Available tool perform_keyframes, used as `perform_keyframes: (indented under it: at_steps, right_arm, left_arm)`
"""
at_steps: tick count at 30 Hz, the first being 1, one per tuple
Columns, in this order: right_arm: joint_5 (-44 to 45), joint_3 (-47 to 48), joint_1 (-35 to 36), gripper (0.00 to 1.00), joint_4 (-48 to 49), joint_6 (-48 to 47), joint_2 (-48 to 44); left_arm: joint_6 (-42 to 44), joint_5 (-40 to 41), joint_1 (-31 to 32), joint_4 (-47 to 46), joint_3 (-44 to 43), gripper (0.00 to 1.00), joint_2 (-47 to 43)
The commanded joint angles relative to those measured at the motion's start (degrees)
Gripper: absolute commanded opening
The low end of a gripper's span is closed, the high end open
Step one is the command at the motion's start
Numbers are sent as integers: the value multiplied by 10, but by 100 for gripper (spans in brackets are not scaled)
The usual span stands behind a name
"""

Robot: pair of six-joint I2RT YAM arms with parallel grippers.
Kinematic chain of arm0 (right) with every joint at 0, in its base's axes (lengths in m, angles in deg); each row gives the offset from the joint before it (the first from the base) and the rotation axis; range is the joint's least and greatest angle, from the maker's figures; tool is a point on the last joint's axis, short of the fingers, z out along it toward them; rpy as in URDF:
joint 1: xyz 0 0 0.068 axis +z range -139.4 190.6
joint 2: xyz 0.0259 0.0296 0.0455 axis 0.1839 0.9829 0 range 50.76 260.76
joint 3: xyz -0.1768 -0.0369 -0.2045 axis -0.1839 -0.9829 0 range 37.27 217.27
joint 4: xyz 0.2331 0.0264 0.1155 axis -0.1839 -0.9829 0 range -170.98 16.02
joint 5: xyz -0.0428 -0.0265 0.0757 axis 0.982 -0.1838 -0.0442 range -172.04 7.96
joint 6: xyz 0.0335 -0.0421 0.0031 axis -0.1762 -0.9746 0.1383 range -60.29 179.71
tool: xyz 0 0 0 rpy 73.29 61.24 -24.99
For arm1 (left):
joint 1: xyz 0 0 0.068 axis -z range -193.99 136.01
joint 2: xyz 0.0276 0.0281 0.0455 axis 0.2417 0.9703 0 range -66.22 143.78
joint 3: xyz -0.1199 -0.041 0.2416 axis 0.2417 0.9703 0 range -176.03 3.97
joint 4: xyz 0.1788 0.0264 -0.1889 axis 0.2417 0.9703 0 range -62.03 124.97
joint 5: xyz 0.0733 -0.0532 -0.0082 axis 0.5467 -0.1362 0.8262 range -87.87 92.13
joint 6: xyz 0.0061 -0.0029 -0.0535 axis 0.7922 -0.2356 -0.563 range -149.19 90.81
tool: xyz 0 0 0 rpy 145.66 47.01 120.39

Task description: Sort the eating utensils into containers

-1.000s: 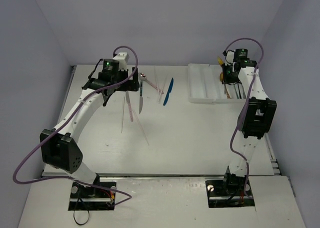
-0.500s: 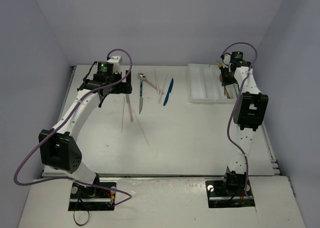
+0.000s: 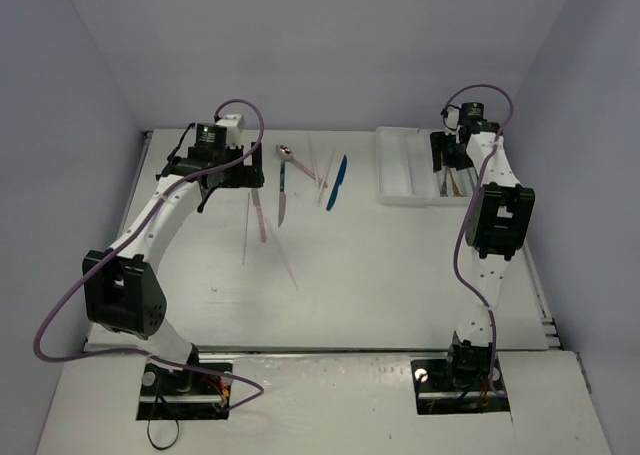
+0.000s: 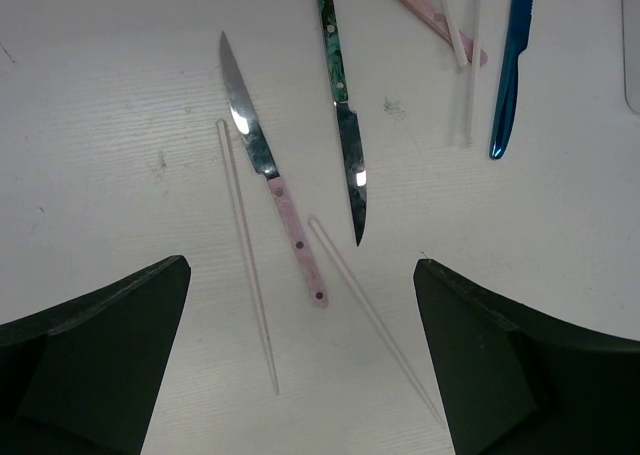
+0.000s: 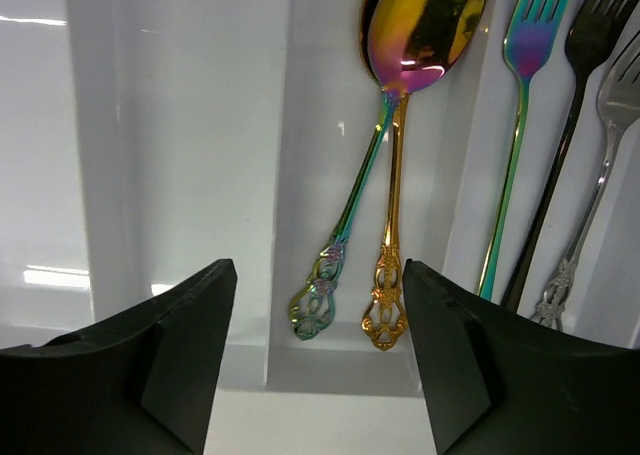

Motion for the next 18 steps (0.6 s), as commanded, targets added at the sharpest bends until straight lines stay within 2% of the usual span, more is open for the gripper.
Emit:
perform_keyframes:
  at_steps: [1,3,5,6,7,8,13,15,18]
  right_arm:
    - [13,60,50,67,11,2,-88]
    - [20,80,82,67,11,6,-84]
    - [24,102,119,75,14,6,-71]
    - [23,117,136,72,14,4,-59]
    - [23,135,149,63,14,1,-46]
    - [24,153,159,49,15,-1,-34]
    - [-65,231,191,49,24,24,53]
    - [-111,248,205,47,45,38,78]
    - [-127,234,230,46,87,46,87]
  left_arm:
    - [4,-33,-6,-15,-21,95,-11]
    - [11,-53,-6,-14,-21,95,-12]
    - [23,-79,-9,-14,-20,95,-13]
    - [32,-99,-12,-14,-19,95,-15]
    - [41,-122,-15,-14,-17,95,-16]
    - [49,-143,-17,-15,-13,95,-18]
    - [58,-242,-39,-47,19,95,-35]
    - [57,-253,-43,-50,27,95,-36]
    - [56,-260,-48,-49,32,95,-34]
